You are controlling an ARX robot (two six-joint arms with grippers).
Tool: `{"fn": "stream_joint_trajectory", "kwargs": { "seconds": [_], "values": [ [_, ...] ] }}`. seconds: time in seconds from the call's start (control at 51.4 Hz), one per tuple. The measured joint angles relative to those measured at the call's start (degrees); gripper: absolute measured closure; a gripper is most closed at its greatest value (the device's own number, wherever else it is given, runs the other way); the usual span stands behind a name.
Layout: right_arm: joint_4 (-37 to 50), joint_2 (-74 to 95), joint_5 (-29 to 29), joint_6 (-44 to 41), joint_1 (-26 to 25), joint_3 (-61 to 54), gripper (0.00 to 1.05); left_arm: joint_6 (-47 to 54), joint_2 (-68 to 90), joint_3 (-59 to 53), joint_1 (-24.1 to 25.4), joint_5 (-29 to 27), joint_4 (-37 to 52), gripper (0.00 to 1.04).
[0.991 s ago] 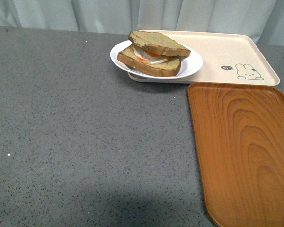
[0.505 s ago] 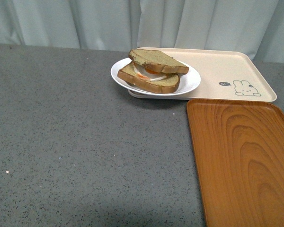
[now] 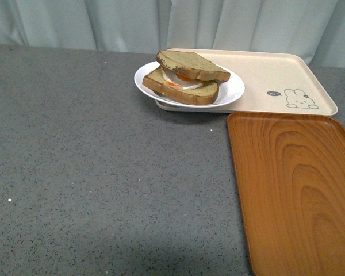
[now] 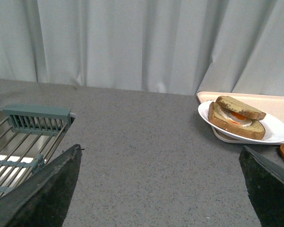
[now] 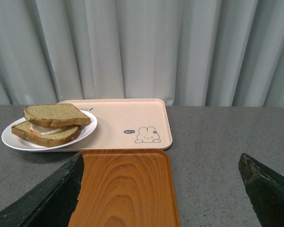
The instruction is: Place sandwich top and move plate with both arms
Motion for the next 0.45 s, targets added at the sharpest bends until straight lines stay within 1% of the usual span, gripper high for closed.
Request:
{"fn": "stream_joint_trajectory", "kwargs": {
  "seconds": [0.078, 0.447],
  "values": [
    [0.0, 0.0, 0.0, 0.0, 0.0, 0.0, 0.09, 0.0, 0.0, 0.0, 0.0, 0.0, 0.0, 0.07],
    [0.0, 0.0, 0.0, 0.0, 0.0, 0.0, 0.09, 0.0, 0.0, 0.0, 0.0, 0.0, 0.0, 0.06]
  ]
}}
